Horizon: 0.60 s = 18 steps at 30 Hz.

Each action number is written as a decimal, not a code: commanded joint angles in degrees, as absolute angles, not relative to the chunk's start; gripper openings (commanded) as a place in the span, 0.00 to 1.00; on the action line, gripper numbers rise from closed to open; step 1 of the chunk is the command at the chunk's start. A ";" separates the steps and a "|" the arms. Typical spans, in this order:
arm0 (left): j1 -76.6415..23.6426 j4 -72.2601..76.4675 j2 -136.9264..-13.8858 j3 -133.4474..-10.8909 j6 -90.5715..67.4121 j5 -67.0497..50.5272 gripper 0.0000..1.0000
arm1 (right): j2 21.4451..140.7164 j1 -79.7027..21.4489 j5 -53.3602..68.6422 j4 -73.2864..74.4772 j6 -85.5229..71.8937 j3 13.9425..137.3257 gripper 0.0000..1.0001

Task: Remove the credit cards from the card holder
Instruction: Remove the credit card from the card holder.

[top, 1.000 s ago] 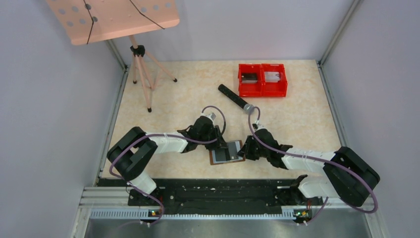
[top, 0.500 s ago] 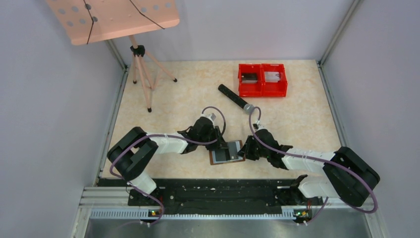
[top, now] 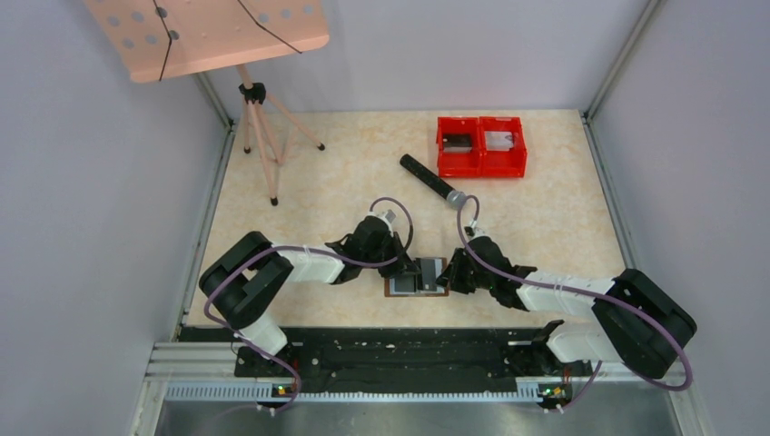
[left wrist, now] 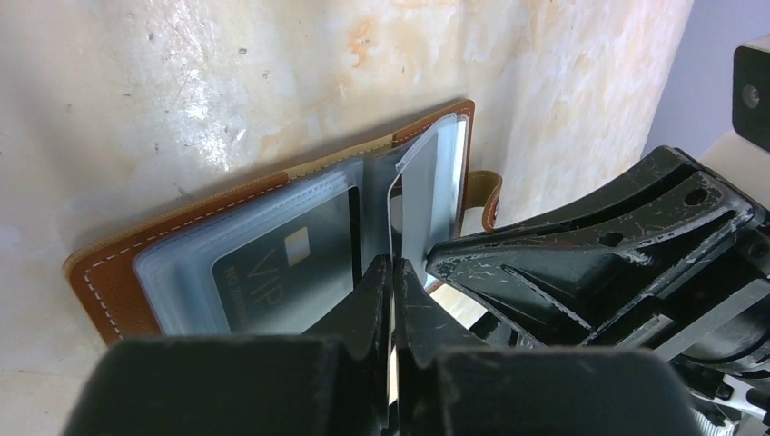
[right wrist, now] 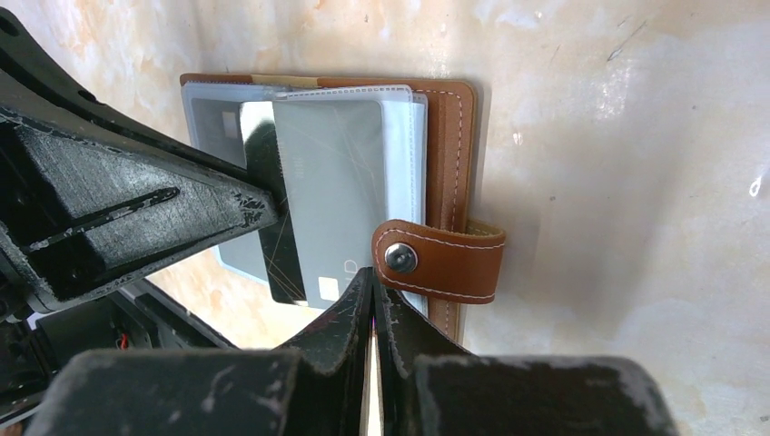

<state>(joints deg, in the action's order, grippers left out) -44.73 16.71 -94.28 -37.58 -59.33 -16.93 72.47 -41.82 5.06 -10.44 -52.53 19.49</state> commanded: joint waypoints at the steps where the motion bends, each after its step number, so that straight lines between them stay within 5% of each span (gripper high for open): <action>1: -45.29 18.39 -94.21 -37.87 -59.76 -19.44 0.00 | 73.85 -41.33 1.95 -6.02 -52.60 19.46 0.02; 18: -38.96 10.76 -82.74 -32.15 -55.31 -18.61 0.00 | 73.15 -41.04 1.13 -4.03 -51.55 21.67 0.02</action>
